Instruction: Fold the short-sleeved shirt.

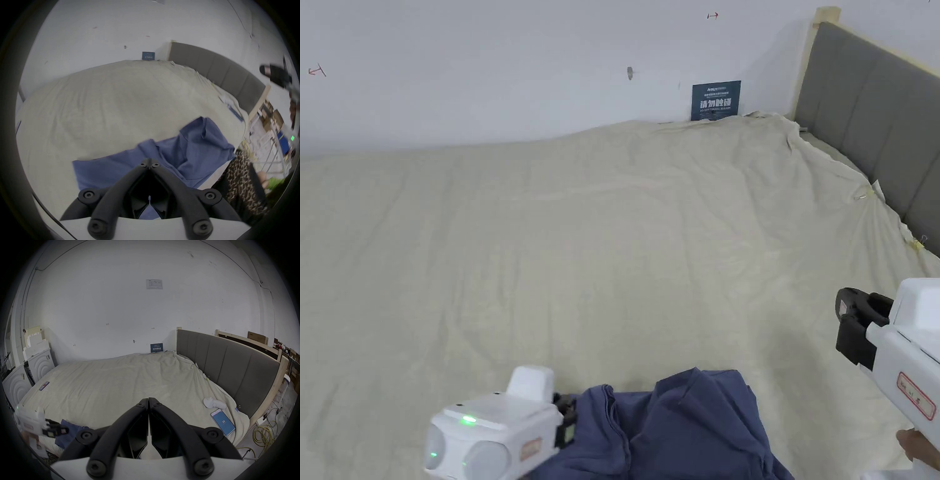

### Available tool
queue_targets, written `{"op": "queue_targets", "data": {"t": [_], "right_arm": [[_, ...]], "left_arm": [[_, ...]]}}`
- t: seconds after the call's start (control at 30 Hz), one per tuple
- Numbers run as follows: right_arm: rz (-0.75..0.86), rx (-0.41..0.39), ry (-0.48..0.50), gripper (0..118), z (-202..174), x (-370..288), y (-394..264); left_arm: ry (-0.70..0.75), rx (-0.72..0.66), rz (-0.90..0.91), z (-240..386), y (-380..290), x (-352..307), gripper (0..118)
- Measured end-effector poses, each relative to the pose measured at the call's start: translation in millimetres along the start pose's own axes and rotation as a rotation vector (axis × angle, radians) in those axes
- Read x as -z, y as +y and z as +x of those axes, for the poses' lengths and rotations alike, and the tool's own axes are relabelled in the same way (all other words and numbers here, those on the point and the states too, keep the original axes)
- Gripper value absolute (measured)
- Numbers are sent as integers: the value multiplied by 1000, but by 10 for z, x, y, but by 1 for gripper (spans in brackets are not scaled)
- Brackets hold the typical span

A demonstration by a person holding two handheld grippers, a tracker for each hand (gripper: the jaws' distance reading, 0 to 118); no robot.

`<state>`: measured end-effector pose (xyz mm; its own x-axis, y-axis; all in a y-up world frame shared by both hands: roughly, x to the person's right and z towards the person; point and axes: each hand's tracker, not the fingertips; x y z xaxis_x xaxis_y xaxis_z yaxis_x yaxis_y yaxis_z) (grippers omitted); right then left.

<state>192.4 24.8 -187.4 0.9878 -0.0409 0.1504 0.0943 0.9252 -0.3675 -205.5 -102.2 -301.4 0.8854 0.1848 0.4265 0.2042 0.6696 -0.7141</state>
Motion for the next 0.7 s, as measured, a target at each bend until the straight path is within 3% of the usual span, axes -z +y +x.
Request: {"op": "queue_targets", "data": {"t": [0.1,0.17,0.2,0.3,0.33,0.4,0.57,0.7], "right_arm": [[1,-4,7,0,-55,0,22],[-3,-6,12,0,-88,16,23],[-4,-7,14,0,-90,35,15],[-13,-16,21,0,-126,78,-1],[-18,-17,24,0,-135,99,-10],[-24,-19,29,0,-154,122,-21],[-32,-20,34,0,-168,150,-35],[-34,-24,30,0,-164,151,-36]], "left_arm": [[-2,-136,14,-444,24,-158,0],[26,-196,-1,-710,3,-229,10],[43,-219,1,-803,-21,-245,27],[82,-271,-30,-1046,-120,-249,46],[77,-288,-45,-1105,-170,-225,66],[60,-318,-73,-1181,-258,-167,95],[3,-391,-175,-1218,-456,101,97],[-33,-425,-210,-1188,-547,282,82]]}}
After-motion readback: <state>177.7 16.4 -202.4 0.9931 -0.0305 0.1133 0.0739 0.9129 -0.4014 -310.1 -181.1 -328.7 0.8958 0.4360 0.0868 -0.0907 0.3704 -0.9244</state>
